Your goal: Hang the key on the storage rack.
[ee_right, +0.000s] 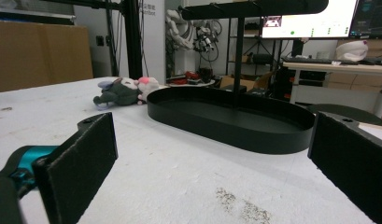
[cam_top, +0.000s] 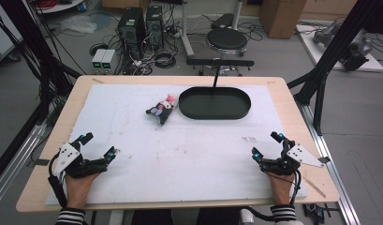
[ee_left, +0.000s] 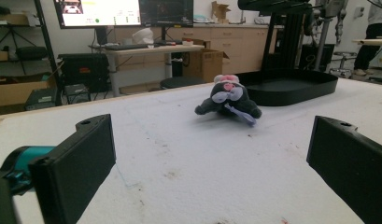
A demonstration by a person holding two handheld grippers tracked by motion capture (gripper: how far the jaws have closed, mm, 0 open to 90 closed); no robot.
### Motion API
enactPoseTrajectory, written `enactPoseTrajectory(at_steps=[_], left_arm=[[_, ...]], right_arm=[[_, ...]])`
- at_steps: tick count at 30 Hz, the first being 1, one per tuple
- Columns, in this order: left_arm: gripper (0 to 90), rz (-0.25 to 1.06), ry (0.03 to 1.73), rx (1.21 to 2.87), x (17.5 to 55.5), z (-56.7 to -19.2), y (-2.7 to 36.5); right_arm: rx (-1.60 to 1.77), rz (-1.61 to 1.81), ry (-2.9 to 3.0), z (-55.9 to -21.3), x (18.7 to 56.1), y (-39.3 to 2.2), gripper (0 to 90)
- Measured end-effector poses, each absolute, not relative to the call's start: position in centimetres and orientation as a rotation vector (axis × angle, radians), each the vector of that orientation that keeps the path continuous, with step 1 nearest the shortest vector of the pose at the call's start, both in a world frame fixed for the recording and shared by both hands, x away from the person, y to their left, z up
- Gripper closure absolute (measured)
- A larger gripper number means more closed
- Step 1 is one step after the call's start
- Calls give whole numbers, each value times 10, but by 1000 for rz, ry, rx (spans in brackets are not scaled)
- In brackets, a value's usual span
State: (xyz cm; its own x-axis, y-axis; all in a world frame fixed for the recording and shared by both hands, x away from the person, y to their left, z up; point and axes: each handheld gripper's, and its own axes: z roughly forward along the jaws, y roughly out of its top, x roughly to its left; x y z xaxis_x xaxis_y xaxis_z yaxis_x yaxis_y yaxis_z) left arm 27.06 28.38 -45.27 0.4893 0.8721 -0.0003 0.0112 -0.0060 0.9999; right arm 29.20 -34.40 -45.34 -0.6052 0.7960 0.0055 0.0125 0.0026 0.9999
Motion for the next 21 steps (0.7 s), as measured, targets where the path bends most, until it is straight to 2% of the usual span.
enactPoseTrajectory(at_steps=[9, 21], left_arm=[[17, 800, 826, 1442, 272, -447, 286], [17, 771, 776, 1518, 302, -388, 275]], right_arm=[[843, 1669, 1679, -453, 291, -344, 4], [838, 1670, 1674, -453, 292, -345, 4]])
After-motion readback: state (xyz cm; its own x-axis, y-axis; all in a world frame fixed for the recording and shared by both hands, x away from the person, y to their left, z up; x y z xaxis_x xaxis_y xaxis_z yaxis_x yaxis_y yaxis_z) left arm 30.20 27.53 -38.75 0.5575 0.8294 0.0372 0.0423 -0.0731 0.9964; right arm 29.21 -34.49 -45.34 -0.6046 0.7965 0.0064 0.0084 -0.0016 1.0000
